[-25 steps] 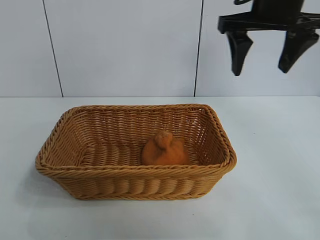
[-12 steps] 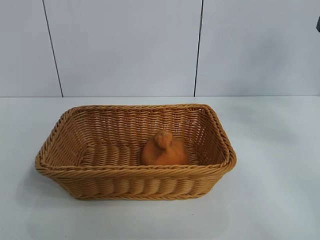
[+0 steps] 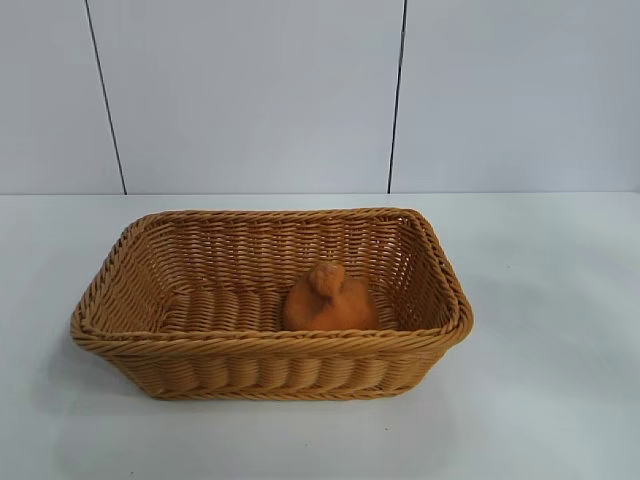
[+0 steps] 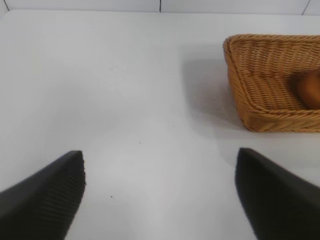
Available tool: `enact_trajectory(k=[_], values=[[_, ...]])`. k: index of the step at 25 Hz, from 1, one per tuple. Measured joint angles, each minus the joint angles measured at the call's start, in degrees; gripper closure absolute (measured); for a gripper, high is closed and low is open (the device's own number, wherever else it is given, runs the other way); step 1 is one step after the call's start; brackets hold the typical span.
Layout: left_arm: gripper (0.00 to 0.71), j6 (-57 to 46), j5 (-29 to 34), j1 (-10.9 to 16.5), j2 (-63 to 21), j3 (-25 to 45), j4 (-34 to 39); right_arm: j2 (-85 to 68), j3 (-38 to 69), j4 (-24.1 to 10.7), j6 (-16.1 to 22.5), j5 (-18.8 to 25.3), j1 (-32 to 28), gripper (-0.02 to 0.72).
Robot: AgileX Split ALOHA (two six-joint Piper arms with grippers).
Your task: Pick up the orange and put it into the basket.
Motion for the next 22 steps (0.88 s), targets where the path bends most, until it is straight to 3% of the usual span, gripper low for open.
enact_trajectory(k=[6, 14, 22], values=[[0.126, 0.0, 0.0, 0.0, 0.0, 0.0, 0.05, -17.68, 13.66, 0.16, -1.41, -0.11, 0.0, 0.124], [0.126, 0.0, 0.0, 0.0, 0.0, 0.0, 0.05, -44.2, 28.41, 2.18, -2.2, -8.88, 0.0, 0.124], [0.126, 0.0, 0.0, 0.0, 0.0, 0.0, 0.05, -61.32, 29.67, 2.18, -2.36, -10.96, 0.0, 0.124]])
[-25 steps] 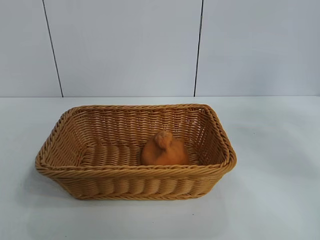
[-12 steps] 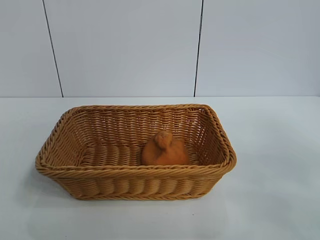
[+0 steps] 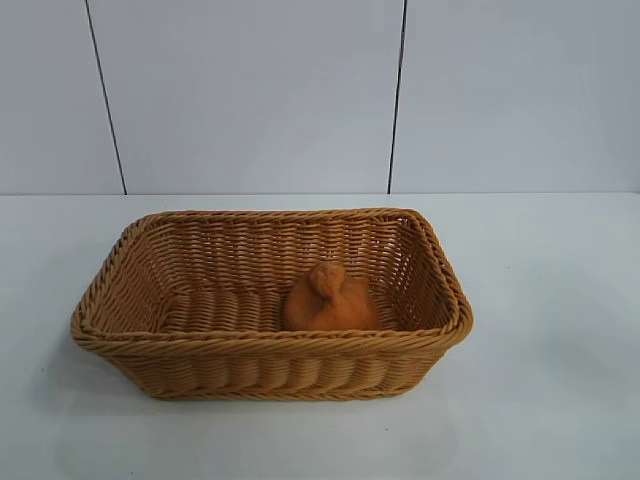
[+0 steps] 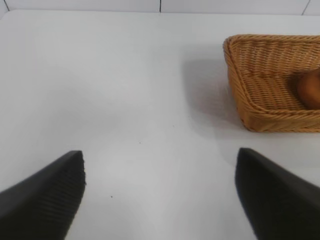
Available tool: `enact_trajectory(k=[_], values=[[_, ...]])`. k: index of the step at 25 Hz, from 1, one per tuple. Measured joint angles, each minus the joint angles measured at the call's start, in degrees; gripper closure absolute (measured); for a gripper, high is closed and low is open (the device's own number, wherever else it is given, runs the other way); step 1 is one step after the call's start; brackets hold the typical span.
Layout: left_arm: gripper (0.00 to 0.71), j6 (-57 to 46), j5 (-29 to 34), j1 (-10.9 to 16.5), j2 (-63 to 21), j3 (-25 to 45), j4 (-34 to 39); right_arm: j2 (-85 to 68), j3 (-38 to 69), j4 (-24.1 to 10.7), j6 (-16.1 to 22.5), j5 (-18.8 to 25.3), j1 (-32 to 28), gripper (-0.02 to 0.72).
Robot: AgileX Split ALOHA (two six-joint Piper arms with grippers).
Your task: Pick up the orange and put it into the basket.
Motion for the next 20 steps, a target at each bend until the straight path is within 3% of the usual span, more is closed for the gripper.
enact_trajectory(k=[11, 20], values=[[0.126, 0.0, 0.0, 0.0, 0.0, 0.0, 0.0, -15.0, 0.26, 0.0, 0.0, 0.03, 2.33, 0.124], [0.126, 0.0, 0.0, 0.0, 0.0, 0.0, 0.0, -15.93, 0.26, 0.0, 0.0, 0.07, 3.68, 0.124]])
